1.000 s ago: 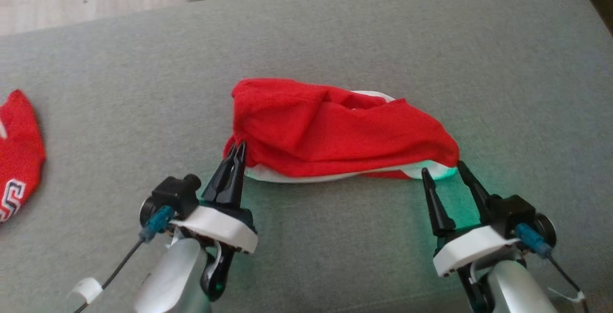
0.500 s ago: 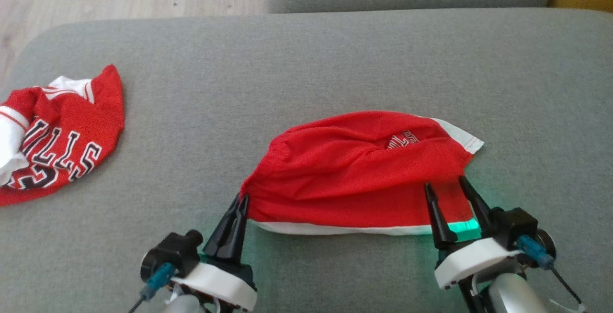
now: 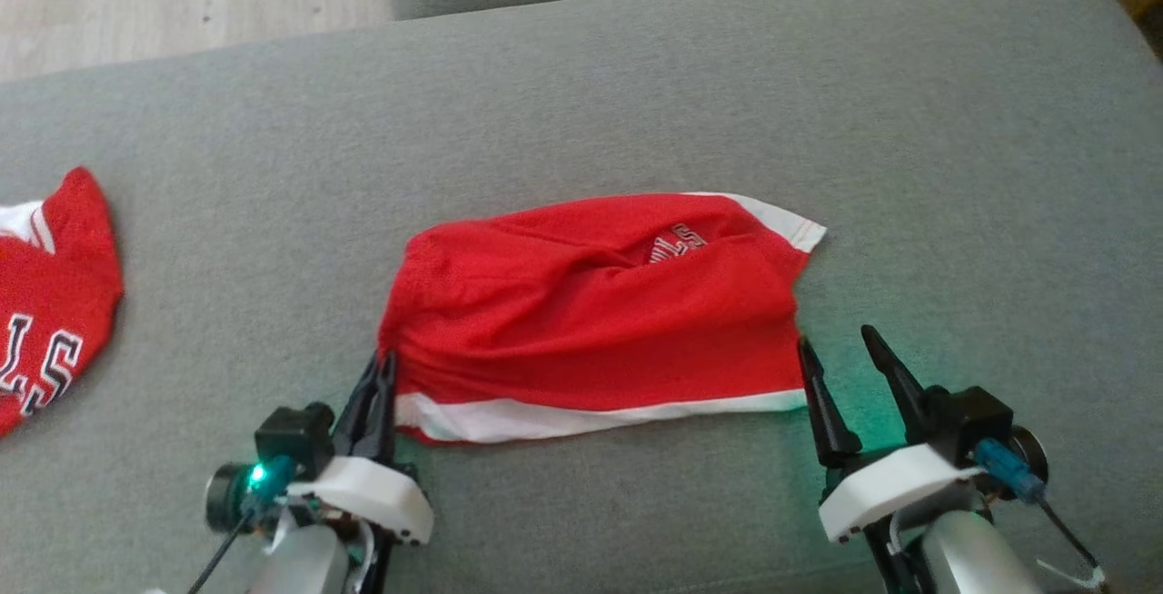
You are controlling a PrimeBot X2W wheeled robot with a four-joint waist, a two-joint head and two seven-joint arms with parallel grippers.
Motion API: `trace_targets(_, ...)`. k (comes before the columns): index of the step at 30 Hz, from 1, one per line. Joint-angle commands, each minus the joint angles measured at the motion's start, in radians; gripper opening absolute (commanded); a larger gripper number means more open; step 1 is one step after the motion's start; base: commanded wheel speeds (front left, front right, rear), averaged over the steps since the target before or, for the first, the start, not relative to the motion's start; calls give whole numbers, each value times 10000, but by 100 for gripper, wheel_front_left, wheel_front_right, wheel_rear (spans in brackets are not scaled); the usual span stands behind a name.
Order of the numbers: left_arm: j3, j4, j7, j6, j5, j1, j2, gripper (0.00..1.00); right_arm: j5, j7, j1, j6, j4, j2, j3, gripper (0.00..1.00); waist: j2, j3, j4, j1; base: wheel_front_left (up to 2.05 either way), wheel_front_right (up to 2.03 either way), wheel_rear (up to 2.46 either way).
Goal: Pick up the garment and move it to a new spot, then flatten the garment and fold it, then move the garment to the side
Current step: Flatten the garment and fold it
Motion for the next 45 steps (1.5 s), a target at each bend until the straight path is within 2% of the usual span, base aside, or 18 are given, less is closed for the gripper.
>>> trace_targets(1, 549, 74, -53, 254, 188, -352, 82, 12, 24, -138, -316, -7, -289, -20, 258, 100, 0, -119, -152, -1, 0, 0, 0)
trace_targets(2, 549, 74, -53, 254, 188, -352, 82, 12, 24, -138, -316, -7, -289, -20, 258, 100, 0, -119, -152, -1, 0, 0, 0)
trace_targets(3, 776, 199, -53, 548, 396, -333, 77, 73, 38, -138, -271, -7, -316, -20, 241, 100, 0, -260, -163, -1, 0, 0, 0)
trace_targets(4, 858, 225, -53, 664, 519, -278, 85, 100, 47, -138, -240, -7, -337, -20, 229, 100, 0, -338, -154, -1, 0, 0, 0)
trace_targets(9, 1440, -377, -53, 1174, 1030, 398, 97, 100, 83, -138, 26, -7, -388, -20, 186, 100, 0, -862, 39, -1, 0, 0, 0)
trace_targets(14, 1818, -1328, -53, 1460, 1693, 1519, 227, 100, 110, -138, 248, -7, -323, -20, 242, 100, 0, -1265, 280, -1, 0, 0, 0)
trace_targets(23, 1996, -2358, -53, 1368, 2278, 3010, 132, 100, 169, -138, 569, -7, 213, -20, 212, 100, 0, -1640, 633, -1, 0, 0, 0)
trace_targets(37, 1667, -2145, -53, 884, 2455, 2779, -160, 100, 653, -138, -147, -7, 2541, -20, -174, 100, 0, -1247, 1176, -1, 0, 0, 0)
trace_targets(45, 1719, -2190, -53, 787, 2520, 2712, -188, 100, 950, -138, -347, -7, 2741, -20, -111, 100, 0, -1130, 1346, -1, 0, 0, 0)
